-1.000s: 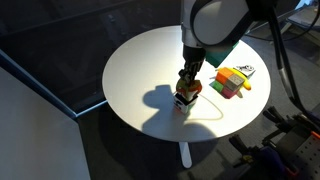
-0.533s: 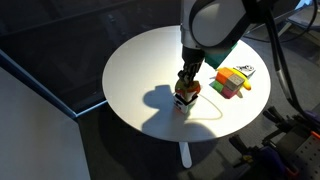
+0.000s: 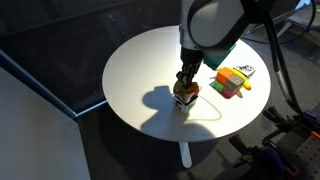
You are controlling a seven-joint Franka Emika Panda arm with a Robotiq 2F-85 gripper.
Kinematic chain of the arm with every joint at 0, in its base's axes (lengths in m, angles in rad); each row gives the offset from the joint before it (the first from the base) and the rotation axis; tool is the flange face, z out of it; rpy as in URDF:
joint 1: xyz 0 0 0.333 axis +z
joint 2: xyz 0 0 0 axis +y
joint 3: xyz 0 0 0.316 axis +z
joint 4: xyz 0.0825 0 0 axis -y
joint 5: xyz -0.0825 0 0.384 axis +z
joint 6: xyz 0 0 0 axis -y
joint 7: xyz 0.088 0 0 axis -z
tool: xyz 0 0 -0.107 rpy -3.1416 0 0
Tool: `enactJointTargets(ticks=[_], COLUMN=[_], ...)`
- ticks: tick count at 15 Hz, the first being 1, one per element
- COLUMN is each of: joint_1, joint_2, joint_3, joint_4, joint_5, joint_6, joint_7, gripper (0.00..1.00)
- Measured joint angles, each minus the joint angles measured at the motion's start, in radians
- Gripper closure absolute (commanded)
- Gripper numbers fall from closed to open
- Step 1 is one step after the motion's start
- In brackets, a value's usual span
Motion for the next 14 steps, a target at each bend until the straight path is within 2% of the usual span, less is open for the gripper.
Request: enactJointTargets(ticks=[8,9,10,11,12,14], joint_1=[-0.008,-0.009,-0.009,-0.009,-0.009,-0.010], joint_2=[0.003,0.004,0.004,0.004,0.004,0.004], joint_3=[0.000,0.000,0.000,0.000,0.000,0.000], joint_4=[-0.004,-0.005,-0.005,-0.005,-0.005,-0.005], joint_5=[0.000,0.000,0.000,0.000,0.000,0.000], joint_6=[0.000,0.000,0.000,0.000,0.000,0.000], joint_7=[0.000,0.000,-0.001,-0.001,-0.001,-0.001], gripper=[0.92,0.76,0.51,0.51,0.47,0.32])
